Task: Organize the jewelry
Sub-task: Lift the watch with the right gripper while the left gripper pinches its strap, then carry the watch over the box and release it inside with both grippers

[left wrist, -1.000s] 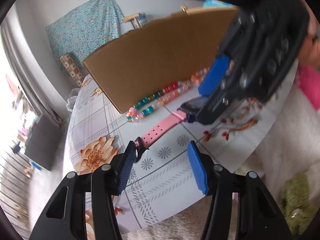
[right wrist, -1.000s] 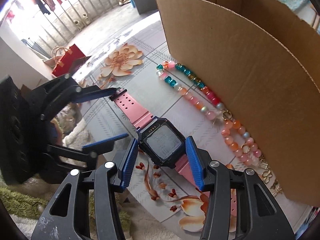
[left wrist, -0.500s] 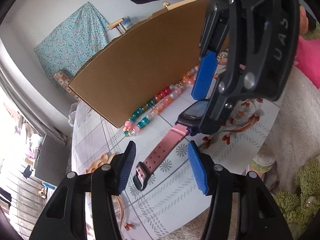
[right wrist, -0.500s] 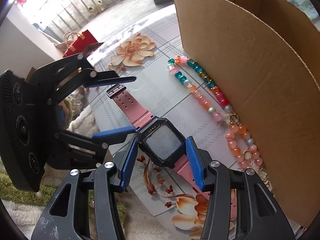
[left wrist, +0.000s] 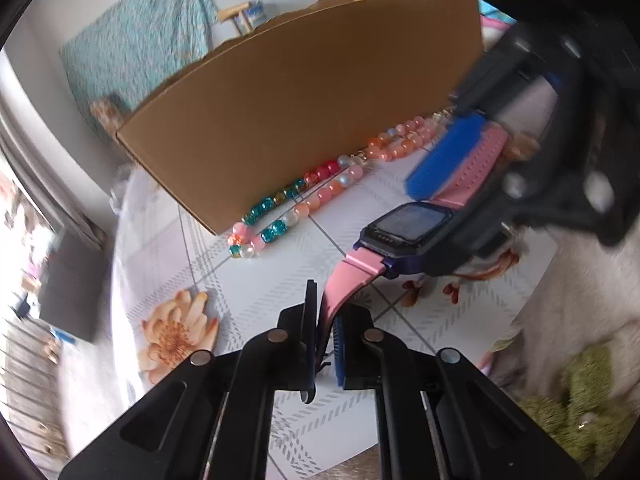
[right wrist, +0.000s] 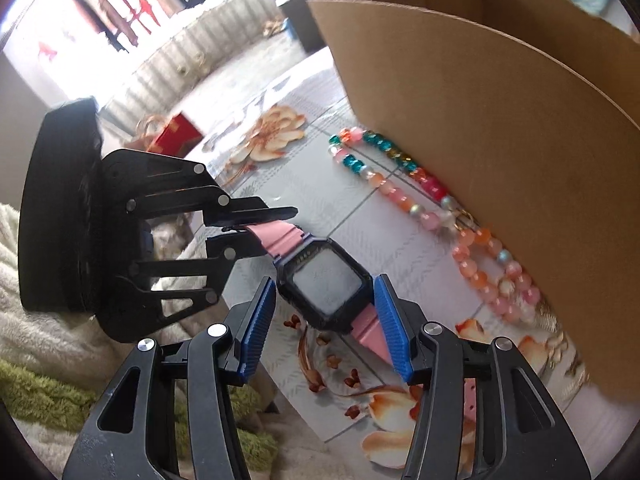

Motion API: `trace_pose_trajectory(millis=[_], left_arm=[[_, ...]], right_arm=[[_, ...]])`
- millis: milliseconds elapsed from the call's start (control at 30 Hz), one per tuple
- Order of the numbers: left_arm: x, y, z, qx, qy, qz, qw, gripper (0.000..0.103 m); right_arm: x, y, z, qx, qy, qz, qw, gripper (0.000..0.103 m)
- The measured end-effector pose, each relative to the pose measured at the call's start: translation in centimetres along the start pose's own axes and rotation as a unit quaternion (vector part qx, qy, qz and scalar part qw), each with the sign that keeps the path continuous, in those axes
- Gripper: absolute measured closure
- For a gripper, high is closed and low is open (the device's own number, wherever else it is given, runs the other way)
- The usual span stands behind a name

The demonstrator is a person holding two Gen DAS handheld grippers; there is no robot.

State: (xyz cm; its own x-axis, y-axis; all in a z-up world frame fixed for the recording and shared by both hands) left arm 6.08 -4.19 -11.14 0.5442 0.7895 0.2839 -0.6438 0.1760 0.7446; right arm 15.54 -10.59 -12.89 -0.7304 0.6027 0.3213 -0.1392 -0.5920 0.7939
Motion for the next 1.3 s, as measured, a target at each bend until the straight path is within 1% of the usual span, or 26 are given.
trace_pose_trajectory(millis=[33, 100, 167, 200, 367, 500, 567, 600, 667, 800, 833, 867, 900, 967, 1033, 1133, 1200, 1233, 1300], left_arm=[[0.1, -0.1, 0.0, 0.003, 0.007, -0.006, 1.0, 0.096], [0.5, -0.2, 0.1, 0.008, 0.016, -0.016, 0.9997, 0.097], [0.9, -0.4, 0.3, 0.014, 0.022, -0.025, 0.9993, 0.097], [0.9, -0.5, 0.4, 0.017, 0.026, -0.028, 0.9991, 0.097], [1.3, -1.2, 0.9, 0.034, 0.045, -0.049, 0.9972, 0.097], [2.0, -1.8, 1.2, 0.034, 0.053, -0.053, 0.9966, 0.097], [2.2, -1.9, 1.1, 0.031, 0.056, -0.052, 0.9966, 0.097], [2.3, -1.9, 1.2, 0.029, 0.058, -0.052, 0.9965, 0.097], [2.4, -2.0, 1.1, 0.024, 0.061, -0.055, 0.9963, 0.097], [2.5, -1.8, 0.8, 0.021, 0.064, -0.059, 0.996, 0.097], [2.6, -1.9, 0.9, 0.02, 0.065, -0.06, 0.9959, 0.098], [2.5, -1.8, 0.9, 0.019, 0.066, -0.059, 0.9959, 0.098], [2.5, -1.8, 0.9, 0.016, 0.067, -0.054, 0.9962, 0.098], [2.5, -1.7, 0.8, 0.012, 0.068, -0.049, 0.9964, 0.099], [2.3, -1.4, 0.9, 0.006, 0.071, -0.048, 0.9963, 0.1], [2.3, -0.1, 1.5, -0.014, 0.07, -0.046, 0.9964, 0.1], [2.5, 1.5, 2.5, -0.038, 0.063, -0.035, 0.9967, 0.1], [2.7, 2.1, 2.9, -0.047, 0.062, -0.031, 0.9965, 0.1], [3.4, 4.0, 4.6, -0.075, 0.06, -0.023, 0.9951, 0.1]], right_arm=[[-0.2, 0.3, -0.3, -0.01, -0.007, -0.004, 1.0, 0.053], [-0.8, 1.1, -1.3, -0.036, -0.03, -0.028, 0.999, 0.053], [-1.2, 1.6, -2.2, -0.052, -0.046, -0.045, 0.997, 0.053], [-1.4, 2.0, -2.7, -0.061, -0.049, -0.062, 0.995, 0.053], [-1.7, 3.4, -4.1, -0.084, -0.029, -0.124, 0.988, 0.053], [-1.6, 3.2, -4.7, -0.077, 0.007, -0.175, 0.982, 0.053], [-1.7, 3.1, -4.4, -0.077, 0.034, -0.212, 0.974, 0.058], [-1.7, 3.2, -4.3, -0.08, 0.048, -0.228, 0.969, 0.059], [-1.6, 3.1, -4.3, -0.085, 0.056, -0.238, 0.966, 0.066], [-1.6, 2.8, -4.0, -0.096, 0.062, -0.257, 0.96, 0.069], [-1.9, 2.7, -4.0, -0.099, 0.061, -0.26, 0.959, 0.077], [-1.9, 2.8, -4.0, -0.102, 0.058, -0.267, 0.957, 0.09], [-2.2, 3.0, -4.0, -0.103, 0.059, -0.288, 0.95, 0.093], [-2.3, 3.4, -3.7, -0.111, 0.06, -0.301, 0.945, 0.099], [-2.0, 4.2, -3.5, -0.126, 0.051, -0.304, 0.943, 0.102], [-1.6, 5.7, -3.1, -0.145, 0.053, -0.327, 0.932, 0.102], [-1.3, 7.3, -2.6, -0.16, 0.055, -0.338, 0.926, 0.102], [-0.4, 7.4, -2.1, -0.165, 0.057, -0.343, 0.923, 0.102], [0.6, 9.5, -0.8, -0.186, 0.065, -0.358, 0.913, 0.102]])
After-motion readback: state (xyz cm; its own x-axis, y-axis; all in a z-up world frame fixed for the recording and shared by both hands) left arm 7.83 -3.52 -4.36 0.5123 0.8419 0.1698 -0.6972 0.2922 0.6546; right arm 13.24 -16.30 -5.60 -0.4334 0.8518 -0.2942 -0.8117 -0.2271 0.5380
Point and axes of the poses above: each gripper's, at about its wrist camera, not at the fingertips, and y roughly against the way its jaws point, x to its left, z to its top, the point moved 8 cm from there along -y, roughly the way its jaws point, and after that the axes turned 4 degrees about -x, right-handed, at the moved point
